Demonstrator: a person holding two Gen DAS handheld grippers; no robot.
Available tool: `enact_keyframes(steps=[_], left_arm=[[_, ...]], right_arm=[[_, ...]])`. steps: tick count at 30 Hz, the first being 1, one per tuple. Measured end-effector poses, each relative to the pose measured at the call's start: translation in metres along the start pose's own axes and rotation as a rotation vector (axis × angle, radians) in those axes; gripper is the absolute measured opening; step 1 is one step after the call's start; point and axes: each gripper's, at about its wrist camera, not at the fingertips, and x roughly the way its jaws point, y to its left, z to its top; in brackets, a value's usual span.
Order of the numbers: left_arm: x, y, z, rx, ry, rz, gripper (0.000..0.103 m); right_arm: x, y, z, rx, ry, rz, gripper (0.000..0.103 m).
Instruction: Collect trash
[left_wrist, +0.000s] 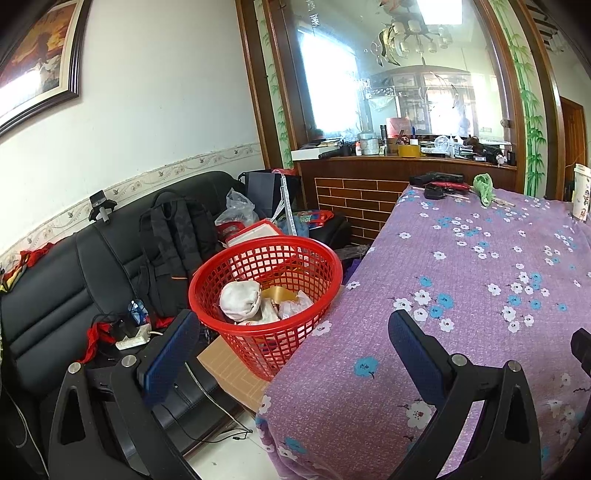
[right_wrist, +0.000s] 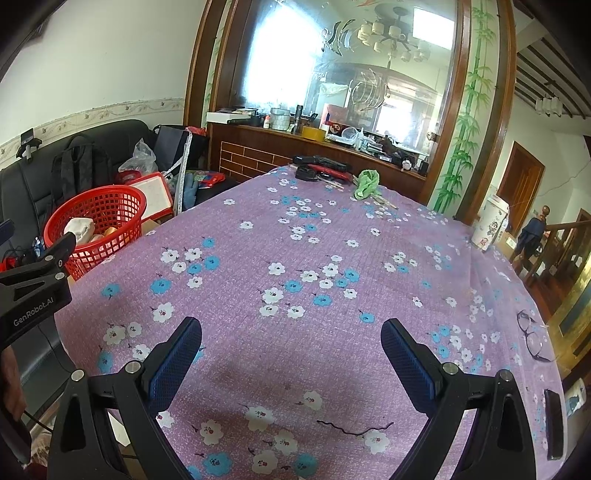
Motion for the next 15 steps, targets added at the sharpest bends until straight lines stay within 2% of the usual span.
enact_keyframes(steps=[15], left_arm=[[0.001,0.0005,-0.0008,0.003,0.002,0.0,0.102]], right_arm=[[0.0032,0.0003,-0.0017,-0.003,0.009,0.001,0.099]])
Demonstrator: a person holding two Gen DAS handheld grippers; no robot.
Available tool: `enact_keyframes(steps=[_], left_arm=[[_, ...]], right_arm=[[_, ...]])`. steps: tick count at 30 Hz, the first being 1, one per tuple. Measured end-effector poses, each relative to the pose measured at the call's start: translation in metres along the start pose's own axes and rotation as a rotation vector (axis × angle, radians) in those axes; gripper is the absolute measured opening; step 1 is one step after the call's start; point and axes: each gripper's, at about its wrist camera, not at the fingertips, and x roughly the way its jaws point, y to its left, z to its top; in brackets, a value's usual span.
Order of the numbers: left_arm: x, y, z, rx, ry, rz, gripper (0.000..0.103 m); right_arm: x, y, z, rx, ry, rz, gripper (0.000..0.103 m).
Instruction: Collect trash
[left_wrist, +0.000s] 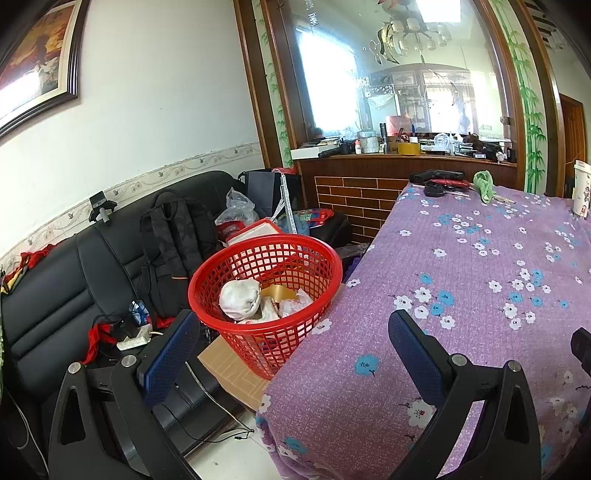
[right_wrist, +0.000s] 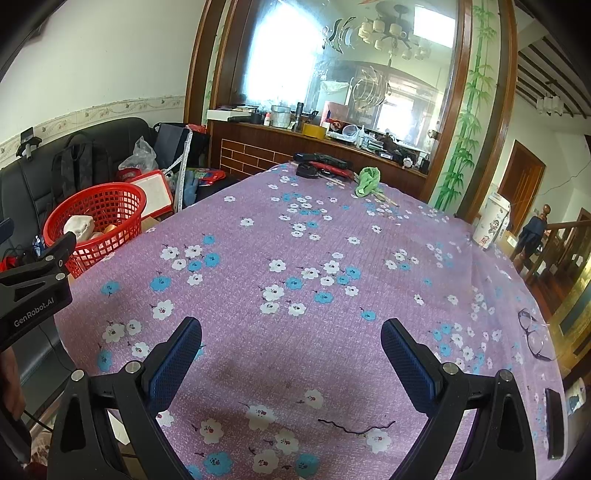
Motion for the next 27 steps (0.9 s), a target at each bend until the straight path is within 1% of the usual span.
enact_keyframes(steps=[8,11,14,18,22,24,25,27], left_arm=[[0.003,-0.001,-0.003,0.01,0.006,-0.005,0.102],[0.005,-0.009,-0.005,0.024,0.007,-0.018,0.102],[0.007,-0.026,-0.005,0.067,0.008,-0.045,0.102],[0.003,-0.062,-0.001,0.138,-0.002,-0.122,0.102],[0.0,-0.108,0.002,0.214,0.019,-0.233,0.102],[0.001,-0.132,0.005,0.249,0.049,-0.304,0.102],[0.002,-0.147,0.006,0.267,0.075,-0.352,0.102],[0.006,-0.175,0.007,0.297,0.132,-0.419,0.102]], right_arm=[[0.003,-0.003,-0.002,0.01,0.007,0.004,0.099],[0.008,-0.015,-0.005,0.048,0.025,0.0,0.099],[0.016,-0.034,-0.006,0.096,0.051,-0.018,0.099],[0.028,-0.077,-0.011,0.19,0.093,-0.074,0.099],[0.038,-0.131,-0.018,0.286,0.133,-0.161,0.099],[0.044,-0.156,-0.024,0.331,0.159,-0.195,0.1],[0.048,-0.168,-0.027,0.351,0.174,-0.211,0.1],[0.059,-0.192,-0.033,0.378,0.215,-0.252,0.101]])
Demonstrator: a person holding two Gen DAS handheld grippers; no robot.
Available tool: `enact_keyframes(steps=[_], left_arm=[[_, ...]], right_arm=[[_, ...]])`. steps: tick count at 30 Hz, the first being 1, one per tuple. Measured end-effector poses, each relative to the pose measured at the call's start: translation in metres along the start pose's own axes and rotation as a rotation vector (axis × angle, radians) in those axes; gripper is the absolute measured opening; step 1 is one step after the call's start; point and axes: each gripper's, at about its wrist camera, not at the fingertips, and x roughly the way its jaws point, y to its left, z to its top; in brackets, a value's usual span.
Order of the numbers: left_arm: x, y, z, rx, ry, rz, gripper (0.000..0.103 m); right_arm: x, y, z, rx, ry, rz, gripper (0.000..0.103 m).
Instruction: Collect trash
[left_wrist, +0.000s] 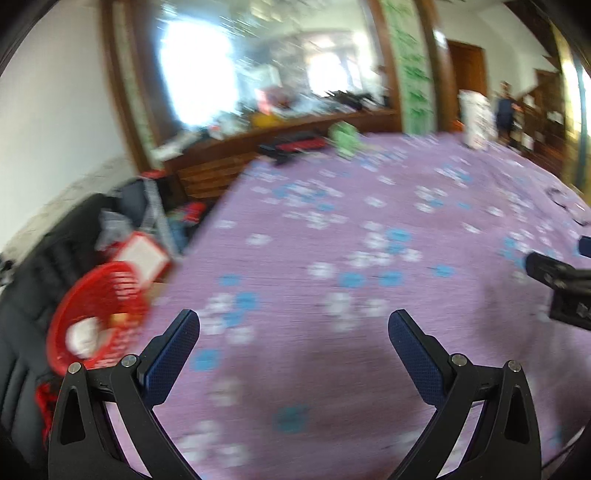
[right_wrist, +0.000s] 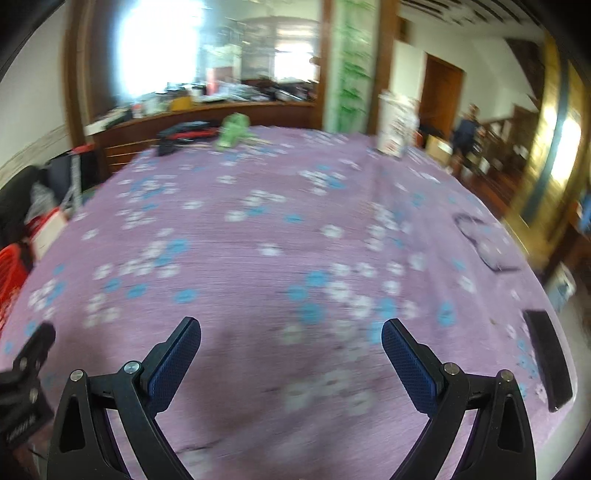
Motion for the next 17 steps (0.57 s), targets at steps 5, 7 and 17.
enact_keyframes(steps=[5,7,17], left_arm=[[0.046,-0.042,0.022,-0.029,0.181,-0.171,0.102],[0.06,-0.056,0.027,-0.042,0.22,-0.202,0.102],[0.098,-0.099,0.034,0.004,0.3,-0.244,0.103]], right_arm=[[0.034,-0.023,0.009,-0.002,0.064,-0.073,0.101],[0.047,-0.029,0.011,-0.001,0.083,-0.085,0.101],[0.08,-0.044,0.014,0.051,0.189,-0.018,0.102]])
